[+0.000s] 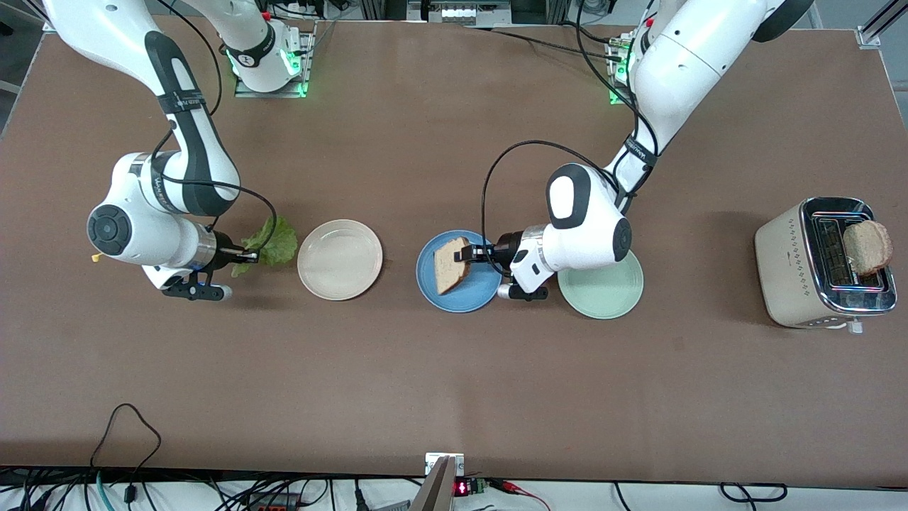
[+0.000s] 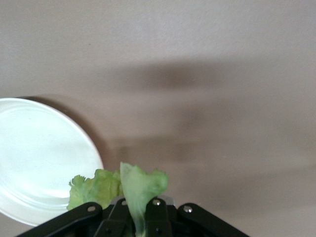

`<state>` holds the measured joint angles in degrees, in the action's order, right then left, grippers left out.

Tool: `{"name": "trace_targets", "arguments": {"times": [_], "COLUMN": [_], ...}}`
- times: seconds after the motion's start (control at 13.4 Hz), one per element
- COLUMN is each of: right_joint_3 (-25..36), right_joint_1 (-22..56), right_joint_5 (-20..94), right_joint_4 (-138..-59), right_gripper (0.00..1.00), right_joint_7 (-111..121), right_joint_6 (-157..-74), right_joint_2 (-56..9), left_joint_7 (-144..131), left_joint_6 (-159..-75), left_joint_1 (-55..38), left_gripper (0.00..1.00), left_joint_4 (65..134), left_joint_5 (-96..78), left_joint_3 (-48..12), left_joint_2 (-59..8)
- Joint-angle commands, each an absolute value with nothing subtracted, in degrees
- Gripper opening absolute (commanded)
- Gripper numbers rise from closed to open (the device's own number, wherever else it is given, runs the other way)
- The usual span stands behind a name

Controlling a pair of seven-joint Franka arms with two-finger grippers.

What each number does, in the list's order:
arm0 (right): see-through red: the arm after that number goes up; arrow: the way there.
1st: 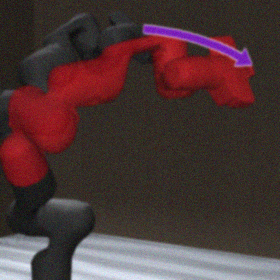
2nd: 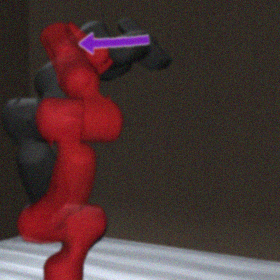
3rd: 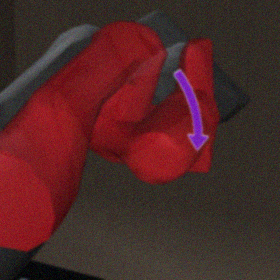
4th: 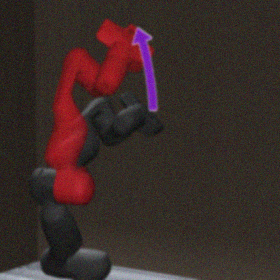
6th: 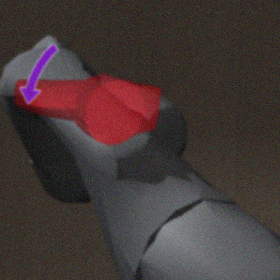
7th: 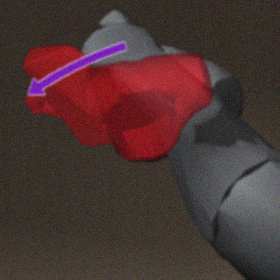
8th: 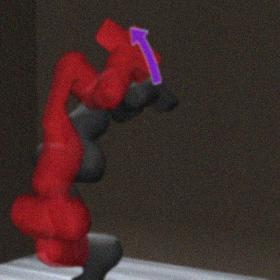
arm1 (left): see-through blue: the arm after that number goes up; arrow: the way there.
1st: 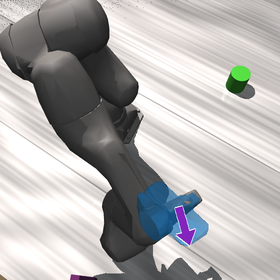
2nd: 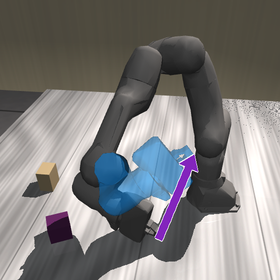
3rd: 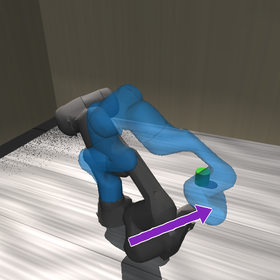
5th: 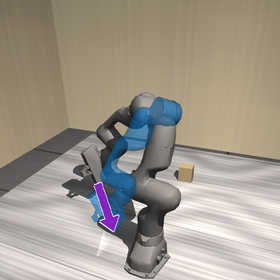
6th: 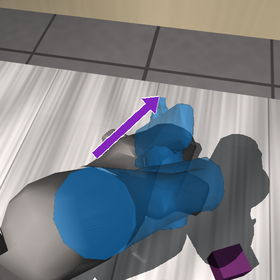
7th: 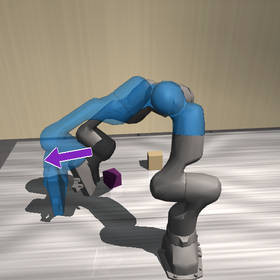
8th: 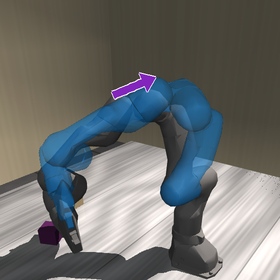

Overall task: Make sandwich in blue plate with both arms
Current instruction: 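Lower the toast onto the blue plate while the right gripper lifts lettuce, then release the toast with the left gripper while the right gripper carries lettuce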

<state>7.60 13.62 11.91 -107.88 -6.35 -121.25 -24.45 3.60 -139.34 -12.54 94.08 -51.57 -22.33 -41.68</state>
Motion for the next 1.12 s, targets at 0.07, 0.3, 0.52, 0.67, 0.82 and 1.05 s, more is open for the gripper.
{"name": "trace_targets", "arguments": {"times": [0.07,0.3,0.52,0.67,0.82,1.05], "right_joint_3": [7.7,7.7,7.2,7.2,7.2,7.2], "right_joint_1": [15.7,18.7,21.8,26.0,29.8,34.3], "right_joint_5": [13.2,13.8,25.0,30.9,33.0,34.5], "right_joint_4": [-106.6,-106.6,-104.6,-103.0,-98.3,-89.8], "right_gripper": [0.07,0.07,0.07,0.07,0.07,0.07], "right_joint_7": [-11.2,-17.5,-26.1,-36.7,-47.5,-61.1], "right_joint_6": [-119.5,-119.5,-119.5,-120.0,-120.5,-121.0], "right_joint_2": [-25.0,-24.9,-24.8,-25.2,-28.8,-35.3], "left_joint_7": [4.1,4.0,3.7,3.4,3.4,3.3], "left_joint_6": [-138.3,-137.2,-136.2,-132.1,-127.5,-124.5], "left_joint_1": [-10.6,-8.4,-4.8,-3.3,-3.1,-3.1], "left_gripper": [1.00,1.00,1.00,1.00,1.00,1.00], "left_joint_4": [93.8,96.5,99.2,99.2,98.6,98.3], "left_joint_5": [-52.2,-52.1,-46.9,-38.0,-28.2,-15.4], "left_joint_3": [-21.9,-21.4,-21.0,-18.6,-14.5,-10.6], "left_joint_2": [-40.6,-37.0,-32.4,-29.1,-26.2,-22.2]}}
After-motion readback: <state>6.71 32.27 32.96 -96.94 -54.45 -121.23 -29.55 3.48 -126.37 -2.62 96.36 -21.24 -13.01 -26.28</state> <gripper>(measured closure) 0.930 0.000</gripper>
